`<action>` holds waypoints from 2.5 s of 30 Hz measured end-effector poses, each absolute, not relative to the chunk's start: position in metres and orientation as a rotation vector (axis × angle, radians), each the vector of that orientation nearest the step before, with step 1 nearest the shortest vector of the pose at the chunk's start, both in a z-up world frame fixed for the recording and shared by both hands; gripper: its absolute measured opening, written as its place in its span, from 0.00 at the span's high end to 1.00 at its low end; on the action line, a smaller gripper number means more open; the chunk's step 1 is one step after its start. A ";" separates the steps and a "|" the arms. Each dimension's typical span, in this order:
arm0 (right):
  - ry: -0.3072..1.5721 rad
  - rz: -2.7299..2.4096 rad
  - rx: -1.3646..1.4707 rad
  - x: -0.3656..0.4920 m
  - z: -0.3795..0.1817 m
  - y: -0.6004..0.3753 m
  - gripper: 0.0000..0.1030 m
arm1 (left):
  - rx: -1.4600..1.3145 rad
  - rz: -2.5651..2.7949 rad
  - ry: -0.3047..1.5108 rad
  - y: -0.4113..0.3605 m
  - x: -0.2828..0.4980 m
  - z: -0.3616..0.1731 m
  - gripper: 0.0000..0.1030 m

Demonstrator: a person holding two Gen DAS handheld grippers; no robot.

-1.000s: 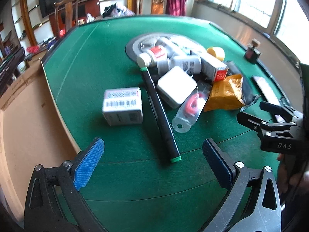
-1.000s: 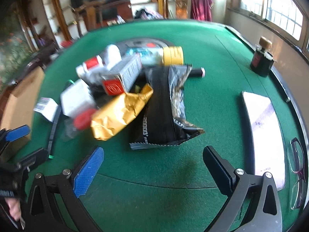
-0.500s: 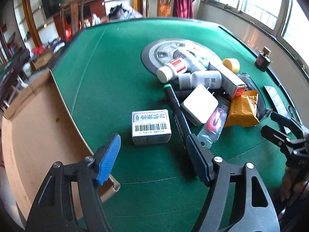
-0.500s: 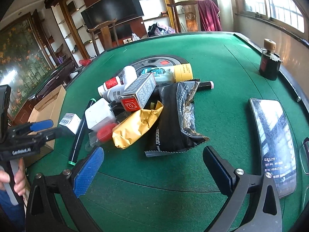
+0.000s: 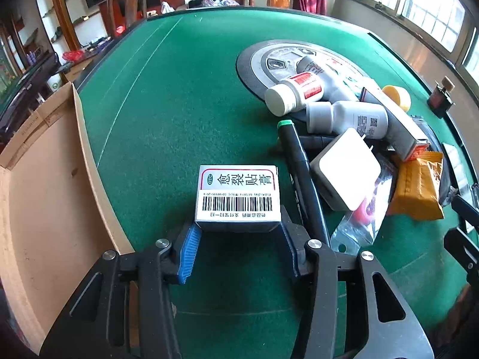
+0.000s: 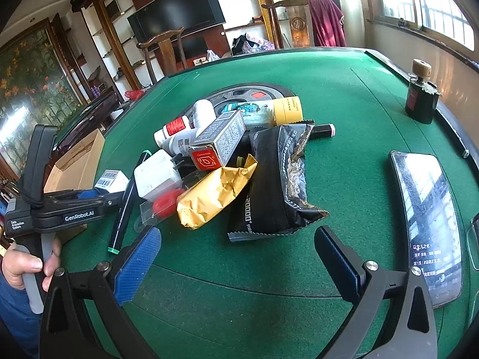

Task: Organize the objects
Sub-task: 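Move the left gripper to the white medicine box and close on it, then grasp the black snack bag with the right gripper while the left gripper holds the medicine box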

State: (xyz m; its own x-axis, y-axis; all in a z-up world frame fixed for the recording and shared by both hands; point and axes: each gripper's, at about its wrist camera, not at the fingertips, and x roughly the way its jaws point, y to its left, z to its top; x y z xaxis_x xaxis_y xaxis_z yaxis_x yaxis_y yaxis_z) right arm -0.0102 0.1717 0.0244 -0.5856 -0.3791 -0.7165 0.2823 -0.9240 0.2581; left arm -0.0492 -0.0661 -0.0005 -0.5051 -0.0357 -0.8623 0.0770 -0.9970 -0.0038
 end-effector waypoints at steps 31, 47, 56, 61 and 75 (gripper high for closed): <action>-0.189 -2.510 1.170 -0.003 0.023 0.172 0.01 | 1.454 -2.703 0.032 -0.076 -0.026 -0.001 0.55; -0.133 -2.563 1.175 -0.017 0.043 0.185 0.12 | 1.340 -2.748 0.075 -0.077 -0.030 -0.007 0.55; 0.022 -2.554 1.310 -0.044 0.025 0.170 0.53 | 1.340 -2.754 0.082 -0.077 -0.032 -0.008 0.55; 0.084 -2.575 1.389 -0.060 0.020 0.156 0.53 | 1.339 -2.754 0.076 -0.075 -0.033 -0.007 0.55; -0.005 -2.720 1.382 -0.080 0.011 0.169 0.57 | 1.340 -2.761 0.073 -0.074 -0.032 -0.007 0.56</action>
State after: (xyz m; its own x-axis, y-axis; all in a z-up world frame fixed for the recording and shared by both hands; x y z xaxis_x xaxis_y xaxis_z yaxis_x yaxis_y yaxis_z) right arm -0.0795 0.1685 0.0106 -0.5865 -0.0819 -0.8058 0.0788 -0.9959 0.0439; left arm -0.0321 -0.0741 -0.0066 -0.6169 -0.0439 -0.7858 0.0852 -0.9963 -0.0112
